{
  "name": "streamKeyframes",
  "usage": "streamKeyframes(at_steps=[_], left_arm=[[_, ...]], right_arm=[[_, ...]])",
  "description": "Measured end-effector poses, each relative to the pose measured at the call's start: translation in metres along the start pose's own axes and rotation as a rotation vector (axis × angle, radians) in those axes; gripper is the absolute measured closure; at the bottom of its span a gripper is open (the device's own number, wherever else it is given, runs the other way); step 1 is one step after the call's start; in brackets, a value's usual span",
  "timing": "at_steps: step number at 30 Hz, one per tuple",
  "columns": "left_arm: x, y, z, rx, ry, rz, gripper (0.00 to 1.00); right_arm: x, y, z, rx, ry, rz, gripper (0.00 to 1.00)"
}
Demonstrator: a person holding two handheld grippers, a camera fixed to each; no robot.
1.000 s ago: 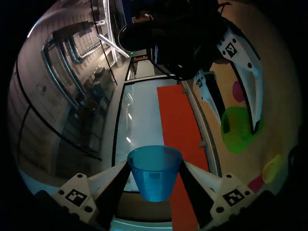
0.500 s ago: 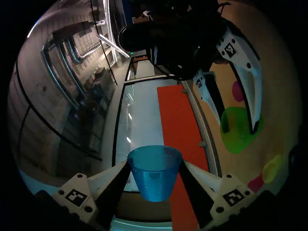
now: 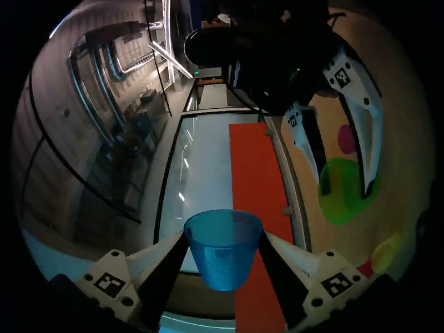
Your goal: Pour water
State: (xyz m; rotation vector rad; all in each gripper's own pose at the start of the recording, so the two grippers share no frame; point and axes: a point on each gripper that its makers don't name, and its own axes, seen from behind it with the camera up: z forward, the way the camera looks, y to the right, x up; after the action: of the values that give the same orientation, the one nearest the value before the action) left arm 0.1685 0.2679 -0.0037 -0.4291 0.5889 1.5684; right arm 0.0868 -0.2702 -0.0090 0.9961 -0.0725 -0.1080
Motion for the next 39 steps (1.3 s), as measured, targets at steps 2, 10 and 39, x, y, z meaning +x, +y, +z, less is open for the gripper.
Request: streamKeyframes(at_steps=[2, 10, 39], left_arm=[[-0.003, -0.001, 0.001, 0.002, -0.003, -0.038, 0.14], [-0.01, 0.003, 0.003, -0.012, -0.009, -0.216, 0.14], [-0.044, 0.005, 0.008, -0.043, -0.034, -1.006, 0.14]], right_arm=[[0.0, 0.0, -0.001, -0.001, 0.002, 0.0, 0.1], [0.002, 0.002, -0.002, -0.009, 0.009, 0.005, 0.1], [0.007, 0.009, -0.008, -0.024, 0.037, 0.008, 0.1]])
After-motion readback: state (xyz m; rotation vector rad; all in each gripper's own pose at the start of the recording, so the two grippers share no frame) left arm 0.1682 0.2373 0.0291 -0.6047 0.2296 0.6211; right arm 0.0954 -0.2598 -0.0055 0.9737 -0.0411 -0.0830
